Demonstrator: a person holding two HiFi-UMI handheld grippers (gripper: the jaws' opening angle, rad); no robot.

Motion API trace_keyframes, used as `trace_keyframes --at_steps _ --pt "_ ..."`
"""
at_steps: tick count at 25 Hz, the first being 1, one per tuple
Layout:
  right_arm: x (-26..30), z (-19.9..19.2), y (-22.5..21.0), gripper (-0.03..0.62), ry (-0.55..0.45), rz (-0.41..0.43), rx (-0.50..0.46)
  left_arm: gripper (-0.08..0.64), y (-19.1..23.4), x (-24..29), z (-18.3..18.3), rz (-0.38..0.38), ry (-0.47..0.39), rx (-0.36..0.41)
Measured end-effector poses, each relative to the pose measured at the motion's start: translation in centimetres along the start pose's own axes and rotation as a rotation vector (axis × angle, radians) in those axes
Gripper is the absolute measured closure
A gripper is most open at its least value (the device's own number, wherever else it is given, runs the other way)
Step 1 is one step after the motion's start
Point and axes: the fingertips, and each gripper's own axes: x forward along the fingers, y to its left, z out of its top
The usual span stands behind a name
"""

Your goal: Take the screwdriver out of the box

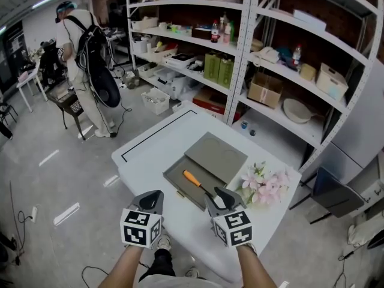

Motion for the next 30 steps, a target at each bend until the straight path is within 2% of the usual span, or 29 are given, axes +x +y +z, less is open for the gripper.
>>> trace_keyframes --at_steps 7,11,20,30 --pt "5.0 -0.3 -0.4 0.446 0.093 0.001 -0.024 0.555 2.9 4.5 0.6 -0.061 0.026 -0.003" --pt "8.0 -0.8 -0.8 0.442 0.163 0.030 -0.032 0.555 4.3 7.6 1.1 -0.111 0.046 0.005" --pt "13.9 -4.4 -0.9 0.431 0.375 0.085 -0.085 0.555 6.2 13.0 1.0 -0.226 0.098 0.048" --pt "17.5 -7.6 -0.8 0.414 0.562 0.117 -0.114 0.555 8.6 16.3 0.4 -0.301 0.134 0.040"
